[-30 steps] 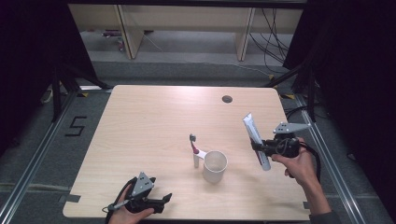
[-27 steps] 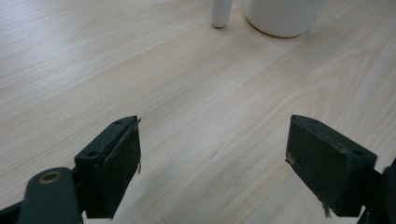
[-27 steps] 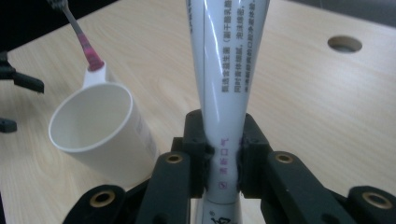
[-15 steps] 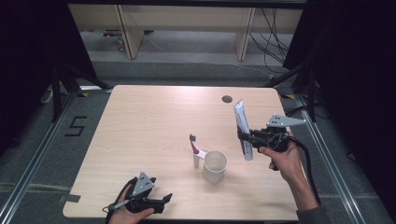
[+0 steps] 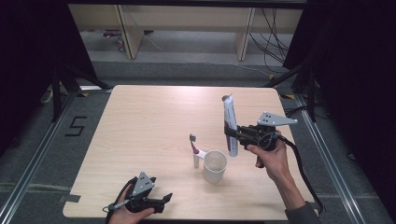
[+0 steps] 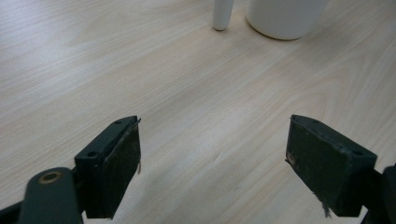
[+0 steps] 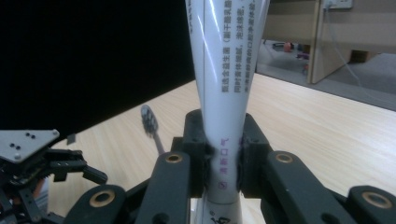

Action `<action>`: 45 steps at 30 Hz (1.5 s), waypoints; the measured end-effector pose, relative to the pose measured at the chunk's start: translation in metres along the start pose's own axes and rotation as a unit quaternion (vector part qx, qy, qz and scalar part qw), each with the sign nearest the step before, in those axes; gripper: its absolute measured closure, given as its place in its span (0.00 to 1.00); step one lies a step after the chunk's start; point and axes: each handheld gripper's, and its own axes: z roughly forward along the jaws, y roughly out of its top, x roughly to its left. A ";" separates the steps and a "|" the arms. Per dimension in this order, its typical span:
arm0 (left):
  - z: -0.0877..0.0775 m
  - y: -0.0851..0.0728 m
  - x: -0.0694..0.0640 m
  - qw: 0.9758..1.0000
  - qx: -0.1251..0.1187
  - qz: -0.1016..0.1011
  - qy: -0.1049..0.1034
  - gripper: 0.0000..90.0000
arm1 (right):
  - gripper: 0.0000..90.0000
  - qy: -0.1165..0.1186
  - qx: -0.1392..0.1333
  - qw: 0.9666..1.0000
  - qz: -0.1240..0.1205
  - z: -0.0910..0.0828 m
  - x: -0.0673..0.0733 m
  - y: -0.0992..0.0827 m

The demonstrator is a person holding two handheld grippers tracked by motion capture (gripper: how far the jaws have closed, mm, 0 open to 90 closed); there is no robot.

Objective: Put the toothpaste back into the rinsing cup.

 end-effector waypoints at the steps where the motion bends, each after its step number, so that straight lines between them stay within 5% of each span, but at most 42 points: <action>1: 0.000 0.000 0.000 1.000 -0.004 0.000 0.000 0.19 | 0.86 0.000 0.003 1.000 -0.001 0.002 0.001 -0.001; 11: 0.001 0.000 -0.002 1.000 -0.010 -0.008 -0.003 0.19 | 0.86 0.018 0.010 1.000 -0.021 0.022 0.012 -0.016; 17: 0.000 0.000 -0.001 1.000 0.001 0.002 -0.003 0.19 | 0.86 0.031 0.023 0.999 -0.008 0.029 0.019 -0.024; 18: 0.002 0.000 -0.002 1.000 -0.011 -0.009 -0.003 0.19 | 0.86 0.030 0.013 0.999 -0.031 0.032 0.017 -0.026; 20: 0.002 0.000 -0.001 1.000 -0.006 -0.002 0.000 0.19 | 0.86 0.040 0.030 0.999 -0.018 0.034 0.020 -0.030; 25: 0.000 0.000 0.000 1.000 -0.003 0.000 -0.001 0.19 | 0.86 0.035 0.040 0.998 -0.038 0.041 0.021 -0.037; 31: -0.001 0.001 0.000 1.000 -0.003 0.001 0.001 0.19 | 0.86 0.041 0.054 0.998 -0.017 0.043 0.020 -0.047; 32: -0.001 0.000 -0.001 1.000 -0.004 0.000 0.002 0.19 | 0.86 0.039 0.044 0.998 -0.033 0.045 0.017 -0.048; 35: -0.001 0.001 0.000 1.000 -0.003 0.002 0.000 0.19 | 0.86 0.038 0.055 0.997 -0.025 0.043 0.016 -0.052; 36: 0.000 0.001 0.000 1.000 -0.005 0.002 -0.003 0.19 | 0.86 0.040 0.046 0.997 -0.042 0.045 0.015 -0.052; 37: 0.001 0.000 -0.002 1.000 -0.012 -0.007 -0.001 0.19 | 0.86 0.035 0.056 0.998 -0.023 0.043 0.018 -0.053; 42: 0.000 0.001 0.000 1.000 -0.004 0.002 -0.002 0.19 | 0.85 0.036 0.063 0.997 -0.035 0.045 0.017 -0.056; 43: 0.000 0.000 -0.002 1.000 -0.009 -0.006 0.000 0.19 | 0.85 0.035 0.071 0.997 -0.021 0.045 0.019 -0.057; 45: 0.000 0.000 -0.002 1.000 -0.007 -0.006 0.000 0.19 | 0.85 0.029 0.067 0.997 -0.037 0.047 0.017 -0.059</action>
